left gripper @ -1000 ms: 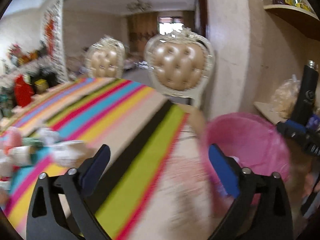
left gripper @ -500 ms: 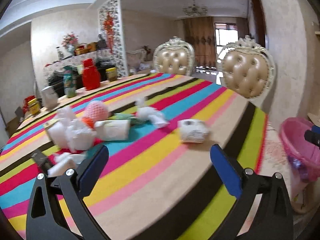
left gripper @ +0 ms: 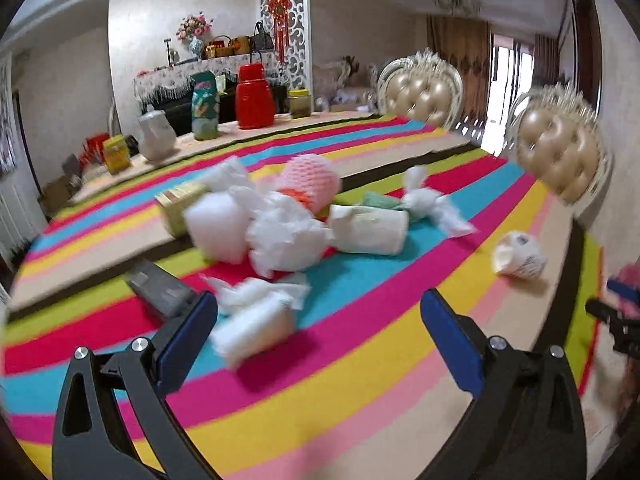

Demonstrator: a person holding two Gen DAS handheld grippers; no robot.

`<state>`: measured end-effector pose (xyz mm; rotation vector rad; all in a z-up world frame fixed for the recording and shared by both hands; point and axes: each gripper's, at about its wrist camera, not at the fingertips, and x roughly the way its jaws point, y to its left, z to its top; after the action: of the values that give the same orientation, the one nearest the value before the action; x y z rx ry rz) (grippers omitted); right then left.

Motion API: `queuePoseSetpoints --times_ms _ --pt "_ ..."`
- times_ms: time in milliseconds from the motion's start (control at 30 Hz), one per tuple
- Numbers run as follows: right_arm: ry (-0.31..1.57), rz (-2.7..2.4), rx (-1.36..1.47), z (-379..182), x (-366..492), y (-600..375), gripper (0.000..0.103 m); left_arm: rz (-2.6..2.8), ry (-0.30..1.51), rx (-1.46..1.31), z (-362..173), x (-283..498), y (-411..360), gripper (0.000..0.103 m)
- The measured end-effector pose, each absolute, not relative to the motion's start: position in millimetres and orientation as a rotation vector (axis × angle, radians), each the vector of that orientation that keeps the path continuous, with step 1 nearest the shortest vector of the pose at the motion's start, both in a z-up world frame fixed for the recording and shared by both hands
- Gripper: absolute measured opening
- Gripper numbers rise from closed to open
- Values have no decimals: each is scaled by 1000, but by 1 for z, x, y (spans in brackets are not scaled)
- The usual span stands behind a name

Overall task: Collect trash
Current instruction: 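Grasp the white paper cup with the right gripper while the left grasps a white foam roll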

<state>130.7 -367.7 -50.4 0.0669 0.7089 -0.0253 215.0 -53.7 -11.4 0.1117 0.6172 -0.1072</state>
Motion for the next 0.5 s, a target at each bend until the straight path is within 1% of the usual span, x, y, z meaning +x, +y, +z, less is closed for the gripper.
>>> queuePoseSetpoints --times_ms 100,233,333,400,500 --pt "745 3 30 -52 158 -351 85 -79 601 111 -6 217 -40 98" --pt "778 11 -81 -47 188 -317 85 -66 603 5 -14 220 -11 98" --pt "780 1 -187 -45 204 -302 85 -84 639 -99 -29 224 12 98" --pt "789 -27 -233 -48 216 -301 85 -65 666 -106 -34 226 20 98" --pt "792 2 -229 -52 227 -303 85 35 626 -56 -30 223 30 98"
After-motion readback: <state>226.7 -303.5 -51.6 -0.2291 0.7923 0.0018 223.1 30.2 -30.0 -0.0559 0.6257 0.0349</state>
